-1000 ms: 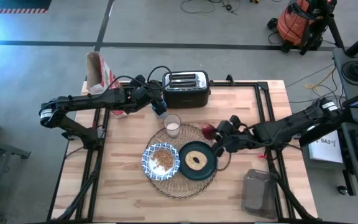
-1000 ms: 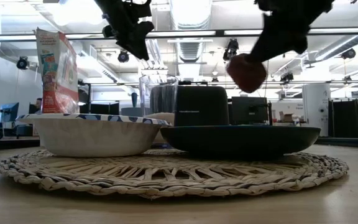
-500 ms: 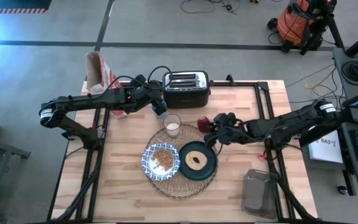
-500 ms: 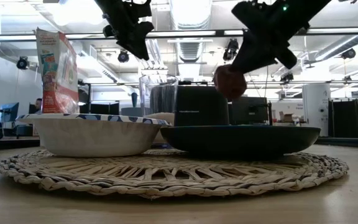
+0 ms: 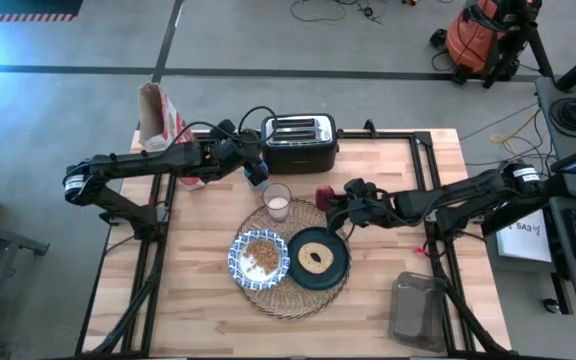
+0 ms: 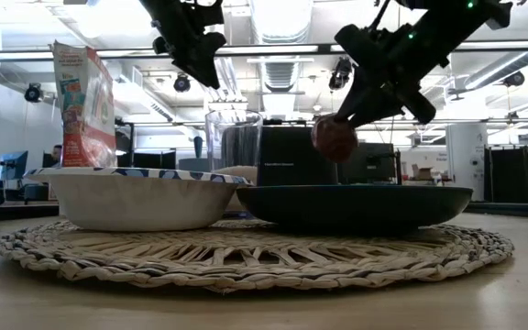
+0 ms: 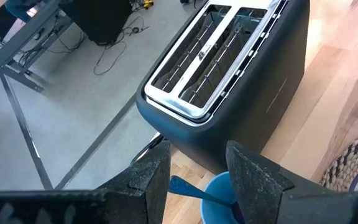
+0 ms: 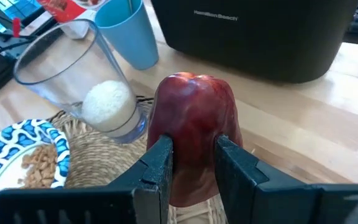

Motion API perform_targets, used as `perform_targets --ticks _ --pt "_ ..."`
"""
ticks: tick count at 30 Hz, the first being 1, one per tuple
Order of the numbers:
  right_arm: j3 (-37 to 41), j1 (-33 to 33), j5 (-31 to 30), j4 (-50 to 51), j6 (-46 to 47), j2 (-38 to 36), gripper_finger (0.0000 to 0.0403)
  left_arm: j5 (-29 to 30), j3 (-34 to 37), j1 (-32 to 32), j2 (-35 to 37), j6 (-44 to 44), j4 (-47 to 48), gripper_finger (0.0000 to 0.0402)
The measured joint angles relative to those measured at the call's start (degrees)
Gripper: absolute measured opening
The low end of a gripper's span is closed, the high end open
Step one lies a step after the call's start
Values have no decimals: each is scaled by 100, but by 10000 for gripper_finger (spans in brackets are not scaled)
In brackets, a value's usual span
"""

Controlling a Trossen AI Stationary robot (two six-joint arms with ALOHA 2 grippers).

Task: Arrange a breakfast setting
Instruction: Put the red apple on the brown mat

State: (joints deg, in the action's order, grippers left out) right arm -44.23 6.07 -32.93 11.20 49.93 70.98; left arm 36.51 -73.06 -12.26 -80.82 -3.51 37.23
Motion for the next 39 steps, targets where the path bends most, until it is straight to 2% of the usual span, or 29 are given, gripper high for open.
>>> perform_targets --ticks 8,12,18,28,39 --pt "0 -11 295 -337 -511 416 89 0 0 -2 0 102 1 141" --pt "0 -51 291 -406 -1423 685 89 0 0 -2 0 105 -2 141" --pt "-47 -157 327 -429 -2034 1048 89 0 0 -2 0 106 -15 141" --pt "-657 -144 651 -372 -5440 1067 89 -2 0 -2 0 107 -15 141" --pt "-785 -146 637 218 -9990 1067 89 0 0 -2 0 155 2 141"
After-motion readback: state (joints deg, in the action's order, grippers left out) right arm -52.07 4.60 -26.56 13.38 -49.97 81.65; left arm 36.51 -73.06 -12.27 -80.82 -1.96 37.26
